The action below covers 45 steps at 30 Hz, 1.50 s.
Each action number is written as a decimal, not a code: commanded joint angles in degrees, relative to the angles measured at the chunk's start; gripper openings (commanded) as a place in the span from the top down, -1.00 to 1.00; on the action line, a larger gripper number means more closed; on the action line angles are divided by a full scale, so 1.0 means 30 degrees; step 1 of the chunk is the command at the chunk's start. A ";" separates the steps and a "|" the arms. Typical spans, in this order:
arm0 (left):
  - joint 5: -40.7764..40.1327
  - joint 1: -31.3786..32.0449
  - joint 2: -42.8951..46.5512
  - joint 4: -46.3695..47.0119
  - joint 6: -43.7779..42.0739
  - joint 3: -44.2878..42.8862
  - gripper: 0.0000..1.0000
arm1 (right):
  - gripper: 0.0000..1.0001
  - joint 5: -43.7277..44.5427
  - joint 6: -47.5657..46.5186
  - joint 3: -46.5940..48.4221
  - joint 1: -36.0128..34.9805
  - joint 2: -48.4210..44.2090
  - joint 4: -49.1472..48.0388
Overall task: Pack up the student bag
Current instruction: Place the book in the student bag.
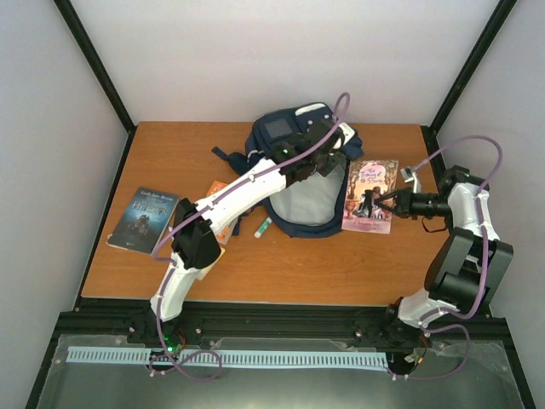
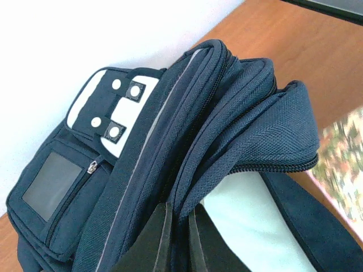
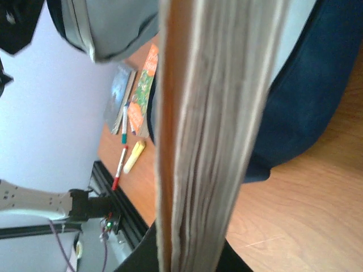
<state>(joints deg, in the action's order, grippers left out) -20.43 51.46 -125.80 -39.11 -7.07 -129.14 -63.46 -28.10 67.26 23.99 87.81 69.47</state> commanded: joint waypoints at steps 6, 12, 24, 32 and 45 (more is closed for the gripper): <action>-0.0494 -0.0396 0.0738 0.1863 0.0651 -0.1816 0.98 | 0.95 -0.0259 0.1697 0.0218 -0.2296 -0.0589 0.0212; -0.0243 -0.0396 0.0665 0.2017 0.0897 -0.2012 0.99 | 0.94 -0.0814 0.1030 0.0456 -0.4744 0.0641 0.0780; 0.0552 -0.0399 0.1994 0.1333 0.1243 -0.1566 0.98 | 0.94 -0.2005 0.2429 -0.0222 -0.7599 0.3619 -0.0714; 0.3351 -0.0396 0.3209 0.2312 0.1158 -0.0111 0.98 | 0.94 -0.1299 0.6522 0.0389 -0.8081 0.4366 -0.5426; 0.4316 -0.0396 0.4107 0.2633 0.0409 0.1313 0.98 | 0.94 -0.0351 0.9528 0.2422 -0.8585 0.8375 -0.9910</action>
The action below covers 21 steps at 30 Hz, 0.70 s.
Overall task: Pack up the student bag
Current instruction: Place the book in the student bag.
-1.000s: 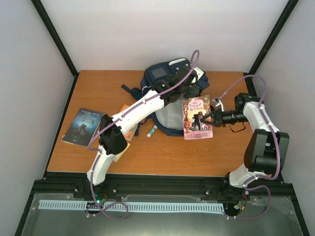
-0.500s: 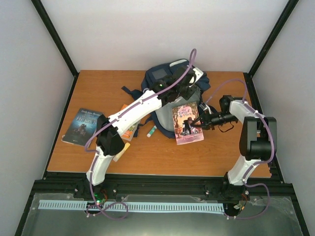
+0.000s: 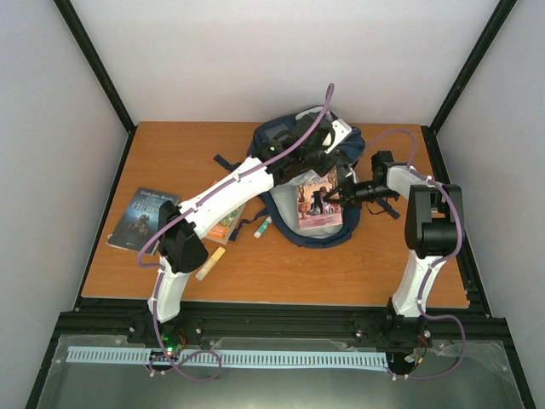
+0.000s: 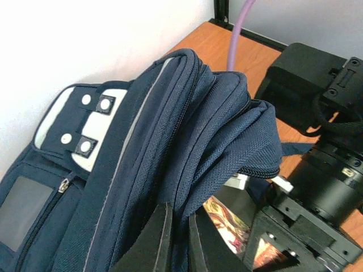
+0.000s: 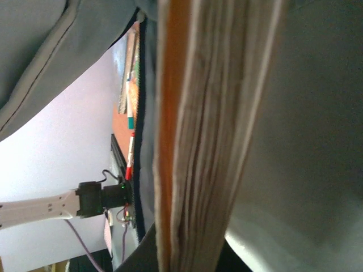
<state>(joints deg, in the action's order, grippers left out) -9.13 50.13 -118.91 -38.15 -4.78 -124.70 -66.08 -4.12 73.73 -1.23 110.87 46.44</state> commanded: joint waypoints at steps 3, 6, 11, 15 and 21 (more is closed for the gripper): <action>0.0609 0.0046 0.2115 0.2566 -0.0470 0.0461 0.99 | 0.82 0.1324 0.2211 0.0051 -0.0200 0.1194 -0.3671; 0.0507 0.0034 0.2378 0.2658 -0.0596 0.0909 0.98 | 0.68 0.2341 0.2207 0.0207 -0.0247 0.1545 -0.4143; 0.0199 0.0048 0.2954 0.3064 -0.0748 0.2029 0.98 | 0.27 0.4517 0.1440 0.0079 -0.0321 0.0861 -0.4031; 0.0017 0.0048 0.3231 0.3146 -0.0753 0.2449 0.98 | -0.16 0.5971 0.0234 -0.0345 -0.0321 -0.0303 -0.3190; 0.0048 0.0034 0.3586 0.3310 -0.0556 0.2961 0.98 | -0.36 0.7428 -0.2369 -0.2108 -0.0350 -0.3302 -0.2379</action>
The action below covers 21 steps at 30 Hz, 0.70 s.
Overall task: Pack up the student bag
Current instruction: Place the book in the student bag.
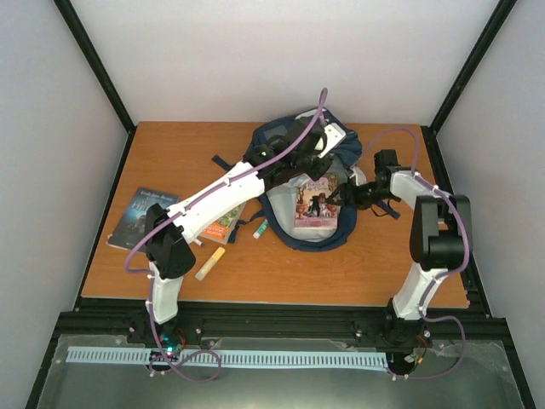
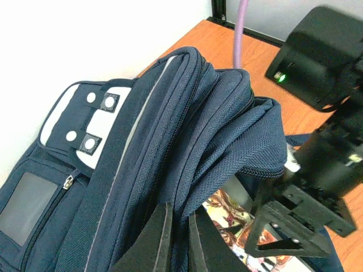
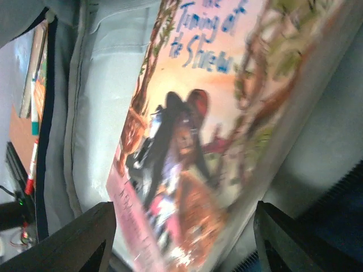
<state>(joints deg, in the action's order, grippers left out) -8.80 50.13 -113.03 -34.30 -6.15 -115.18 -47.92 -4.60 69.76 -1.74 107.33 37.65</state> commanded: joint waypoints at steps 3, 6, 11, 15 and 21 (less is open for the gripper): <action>-0.0018 0.0048 0.1783 0.2031 0.0140 0.0192 0.98 | -0.35 0.1989 -0.3689 -0.1759 -0.0183 -0.3460 0.1230; 0.0020 0.0046 0.1815 0.2338 0.0334 0.0414 0.98 | -0.31 0.2571 -0.5809 -0.2850 -0.0204 -0.4979 0.1622; 0.0378 0.0048 0.1840 0.2787 0.0707 0.0713 0.98 | -0.15 0.4603 -0.9569 -0.4890 -0.0682 -0.7457 0.1296; 0.0766 0.0048 0.1876 0.2791 0.0920 0.0700 0.98 | -0.05 0.7218 -1.1555 -0.5892 -0.1932 -0.8987 0.0002; 0.0767 0.0048 0.1964 0.2697 0.0971 0.0765 0.99 | -0.04 1.0385 -1.3981 -0.5897 -0.4913 -0.9659 -0.1644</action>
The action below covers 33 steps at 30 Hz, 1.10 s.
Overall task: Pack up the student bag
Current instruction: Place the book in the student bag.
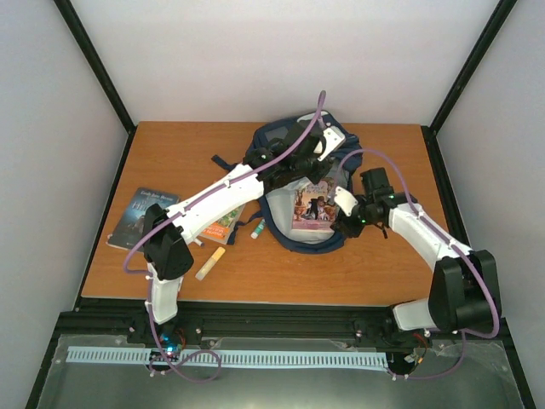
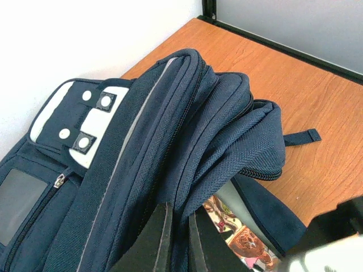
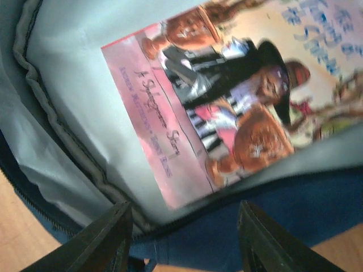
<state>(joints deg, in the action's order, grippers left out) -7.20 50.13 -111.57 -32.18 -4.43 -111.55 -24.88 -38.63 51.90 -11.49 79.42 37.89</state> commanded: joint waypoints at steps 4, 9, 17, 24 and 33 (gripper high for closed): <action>0.0364 0.0048 0.1506 0.1831 0.0289 -0.0389 0.98 | -0.10 0.4389 -0.4260 0.0205 -0.3388 0.0366 -0.2786; 0.0404 0.0048 0.1563 0.1720 0.0274 -0.0327 0.98 | -0.24 0.5177 -0.6560 0.0660 -0.4309 0.2037 -0.2874; 0.0565 0.0048 0.1652 0.1705 0.0241 -0.0171 0.98 | -0.29 0.6416 -0.8923 0.0545 -0.4565 0.3369 -0.3681; 0.0828 0.0048 0.1550 0.1621 0.0245 -0.0200 0.99 | -0.22 0.7625 -0.9113 0.0820 -0.4627 0.4660 -0.5562; 0.1195 0.0048 0.1565 0.1617 0.0194 -0.0069 0.99 | -0.02 0.9092 -0.8949 0.0966 -0.4624 0.5215 -1.0333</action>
<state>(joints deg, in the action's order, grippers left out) -5.28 50.13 -111.24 -32.12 -4.32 -110.52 -0.67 -64.82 53.32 -24.97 93.36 15.77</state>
